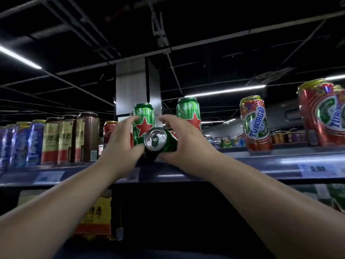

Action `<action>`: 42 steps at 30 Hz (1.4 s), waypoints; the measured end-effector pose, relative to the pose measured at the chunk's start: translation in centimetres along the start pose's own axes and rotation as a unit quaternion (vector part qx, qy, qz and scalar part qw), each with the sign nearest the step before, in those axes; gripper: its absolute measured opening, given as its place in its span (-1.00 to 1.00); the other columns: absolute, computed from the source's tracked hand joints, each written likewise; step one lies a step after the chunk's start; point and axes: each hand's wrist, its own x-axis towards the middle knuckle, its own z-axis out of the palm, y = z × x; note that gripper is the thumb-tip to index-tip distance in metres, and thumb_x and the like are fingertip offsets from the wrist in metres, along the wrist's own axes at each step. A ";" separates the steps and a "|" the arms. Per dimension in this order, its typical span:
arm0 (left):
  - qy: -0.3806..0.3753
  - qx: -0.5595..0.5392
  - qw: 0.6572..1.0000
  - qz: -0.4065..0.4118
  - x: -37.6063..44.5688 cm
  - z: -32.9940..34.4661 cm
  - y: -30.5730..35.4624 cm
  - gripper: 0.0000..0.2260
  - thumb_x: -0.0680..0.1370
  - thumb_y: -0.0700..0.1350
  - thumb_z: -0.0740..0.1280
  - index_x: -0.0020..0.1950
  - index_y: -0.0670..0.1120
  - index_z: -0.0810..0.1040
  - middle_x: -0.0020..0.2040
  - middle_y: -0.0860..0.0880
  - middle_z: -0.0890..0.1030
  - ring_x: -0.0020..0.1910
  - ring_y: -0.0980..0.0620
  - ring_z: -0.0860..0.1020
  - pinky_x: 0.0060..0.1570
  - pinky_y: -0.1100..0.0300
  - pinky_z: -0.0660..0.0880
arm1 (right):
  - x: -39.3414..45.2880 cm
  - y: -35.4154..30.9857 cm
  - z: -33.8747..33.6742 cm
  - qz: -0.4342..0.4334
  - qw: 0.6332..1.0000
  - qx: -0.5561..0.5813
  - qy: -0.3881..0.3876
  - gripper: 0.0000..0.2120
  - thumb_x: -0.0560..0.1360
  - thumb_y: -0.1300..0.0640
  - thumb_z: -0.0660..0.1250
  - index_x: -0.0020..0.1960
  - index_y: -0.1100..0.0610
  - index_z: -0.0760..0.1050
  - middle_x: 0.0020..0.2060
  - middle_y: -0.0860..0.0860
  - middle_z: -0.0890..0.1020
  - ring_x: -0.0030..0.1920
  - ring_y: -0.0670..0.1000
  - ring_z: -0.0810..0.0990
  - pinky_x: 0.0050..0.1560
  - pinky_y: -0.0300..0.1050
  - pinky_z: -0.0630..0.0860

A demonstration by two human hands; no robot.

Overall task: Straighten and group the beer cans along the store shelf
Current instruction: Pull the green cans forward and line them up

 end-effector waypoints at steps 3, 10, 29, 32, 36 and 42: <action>-0.001 -0.001 1.000 -0.015 0.7 -0.3 -1.9 -0.27 0.40 0.02 0.44 0.44 0.33 0.14 0.42 0.07 0.29 0.39 -0.06 0.35 0.30 -0.23 0.39 | 0.6 -0.7 1.7 0.010 0.998 -0.050 0.023 -0.14 0.36 0.01 0.61 0.54 -0.07 0.26 0.39 -0.10 0.48 0.37 -0.03 0.41 0.42 0.12 0.33; -0.107 -0.125 0.985 -0.048 2.8 0.2 -3.5 -0.02 0.32 0.01 0.59 0.50 0.26 -0.03 0.13 0.20 0.51 -0.02 0.23 0.57 -0.14 0.28 0.46 | 0.5 -1.0 4.0 0.034 0.989 -0.111 0.092 -0.24 0.39 -0.08 0.58 0.50 -0.06 0.33 0.35 -0.16 0.50 0.31 -0.16 0.39 0.20 -0.30 0.28; -0.112 -0.204 0.972 -0.041 3.5 -2.1 -8.6 0.03 0.30 -0.04 0.63 0.44 0.40 -0.06 0.16 0.18 0.48 0.01 0.20 0.57 -0.15 0.36 0.45 | 10.2 -2.3 4.0 0.223 0.961 0.011 0.162 -0.24 0.38 -0.33 0.48 0.42 0.04 0.38 -0.02 -0.03 0.65 -0.14 0.00 0.70 -0.19 -0.03 0.70; -0.083 -0.185 0.979 -0.020 2.8 -1.6 -8.8 0.01 0.34 0.02 0.59 0.51 0.28 -0.07 0.14 0.35 0.39 0.04 0.37 0.48 -0.06 0.35 0.38 | 11.7 -1.9 5.3 0.245 0.954 0.066 0.158 -0.16 0.41 -0.30 0.48 0.50 0.10 0.31 -0.06 -0.04 0.62 -0.13 -0.04 0.67 -0.11 -0.03 0.67; -0.080 -0.132 0.988 -0.021 2.3 -1.5 -8.8 0.04 0.37 0.12 0.54 0.52 0.30 -0.21 -0.01 0.47 0.25 -0.13 0.50 0.40 -0.16 0.43 0.26 | 13.0 -0.9 6.0 0.267 0.941 0.128 0.164 -0.18 0.46 -0.26 0.46 0.53 0.15 0.27 -0.01 0.05 0.66 -0.06 0.04 0.69 0.04 0.10 0.65; -0.090 -0.121 0.989 -0.006 2.3 -1.5 -9.0 0.05 0.39 0.15 0.52 0.51 0.33 -0.28 0.11 0.29 0.40 0.00 0.34 0.45 -0.10 0.34 0.35 | 13.1 -0.6 6.1 0.295 0.926 0.188 0.141 -0.47 0.50 -0.33 0.35 0.22 0.06 0.38 -0.14 0.22 0.63 -0.16 0.23 0.69 -0.03 0.20 0.67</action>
